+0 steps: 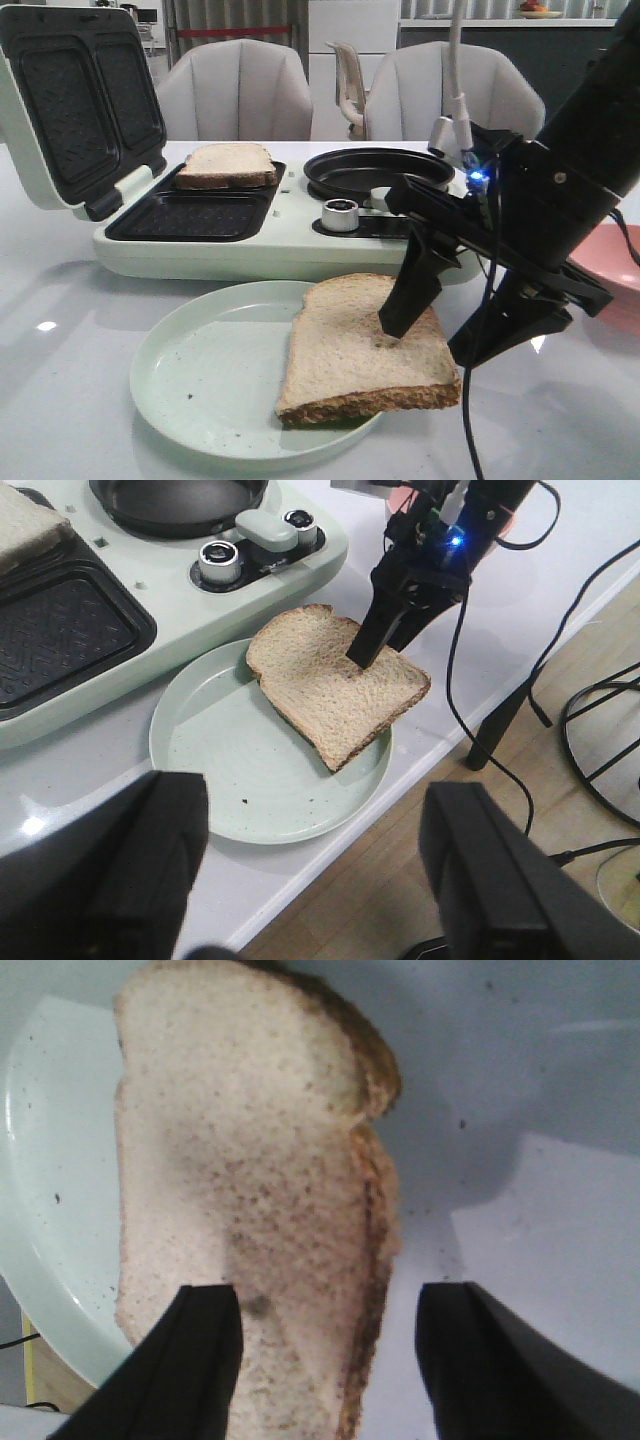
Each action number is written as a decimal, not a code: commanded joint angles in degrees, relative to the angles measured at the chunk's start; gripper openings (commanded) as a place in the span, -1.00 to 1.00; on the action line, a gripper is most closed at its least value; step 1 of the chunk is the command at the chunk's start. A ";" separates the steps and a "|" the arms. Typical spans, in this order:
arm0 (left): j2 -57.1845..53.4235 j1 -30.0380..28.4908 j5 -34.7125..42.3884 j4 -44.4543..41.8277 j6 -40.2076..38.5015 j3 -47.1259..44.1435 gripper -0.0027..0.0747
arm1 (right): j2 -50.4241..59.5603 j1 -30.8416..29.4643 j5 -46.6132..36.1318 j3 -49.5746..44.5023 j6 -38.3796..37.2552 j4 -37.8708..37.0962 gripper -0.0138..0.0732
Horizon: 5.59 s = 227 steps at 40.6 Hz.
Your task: Make breakfast with bread and shrimp
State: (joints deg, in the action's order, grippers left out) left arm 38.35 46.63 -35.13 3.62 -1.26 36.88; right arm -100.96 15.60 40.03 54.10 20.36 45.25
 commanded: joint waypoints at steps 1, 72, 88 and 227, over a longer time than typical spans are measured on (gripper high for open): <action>-0.15 -0.16 4.70 0.63 -0.59 1.53 0.36 | 0.63 0.06 3.93 3.19 2.05 2.44 0.39; -0.15 -0.16 4.70 0.77 -0.59 1.53 0.36 | -18.29 9.45 -4.02 45.13 15.85 25.19 -0.29; -0.15 -0.16 4.49 0.77 -0.59 1.53 0.36 | -19.09 7.10 -0.40 46.52 15.85 22.22 0.47; 58.69 -60.03 -8.60 43.22 25.68 48.59 -0.67 | 56.61 2.12 6.73 -9.22 -25.57 -48.68 0.47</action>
State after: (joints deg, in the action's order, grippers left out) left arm 97.65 -13.86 -45.56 42.33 24.31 81.92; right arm -44.78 18.09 50.36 43.28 -5.48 -2.98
